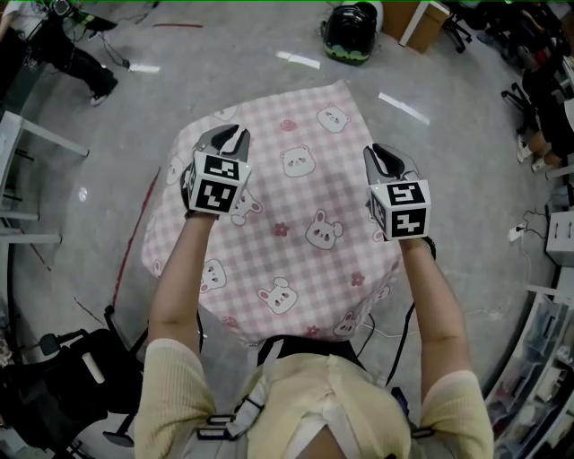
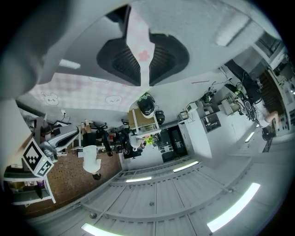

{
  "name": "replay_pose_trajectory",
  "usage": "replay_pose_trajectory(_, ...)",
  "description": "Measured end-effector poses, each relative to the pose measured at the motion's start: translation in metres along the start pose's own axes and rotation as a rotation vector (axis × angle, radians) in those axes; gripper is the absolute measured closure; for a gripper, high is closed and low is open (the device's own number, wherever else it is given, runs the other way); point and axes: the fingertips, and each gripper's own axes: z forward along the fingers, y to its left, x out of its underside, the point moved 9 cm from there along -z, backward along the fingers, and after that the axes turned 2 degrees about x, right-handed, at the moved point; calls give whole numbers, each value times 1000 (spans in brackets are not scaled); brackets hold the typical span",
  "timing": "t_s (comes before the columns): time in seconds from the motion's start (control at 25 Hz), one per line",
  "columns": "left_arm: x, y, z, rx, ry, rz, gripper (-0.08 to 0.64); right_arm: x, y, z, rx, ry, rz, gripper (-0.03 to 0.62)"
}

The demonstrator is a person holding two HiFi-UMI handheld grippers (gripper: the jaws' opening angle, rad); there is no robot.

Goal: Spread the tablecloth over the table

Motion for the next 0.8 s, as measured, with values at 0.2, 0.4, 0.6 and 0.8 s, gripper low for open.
replay_pose_trajectory(0.2,-16,-22,-33,-5,-44,-43,497,-2,-1,-34,-8,-37,23,537)
replay_pose_trajectory(0.4,-23,-42,-63,-20,-90,-80,514,2,4,-60,-28,-64,30,538)
replay_pose_trajectory(0.6,-27,-61,-87,-8,-120,-146,515,7,5,-79,-50,-91,46,538)
replay_pose_trajectory(0.8,-33,-76,-114,-18,-145,-170,520,8,5,-101,-61,-110,59,540)
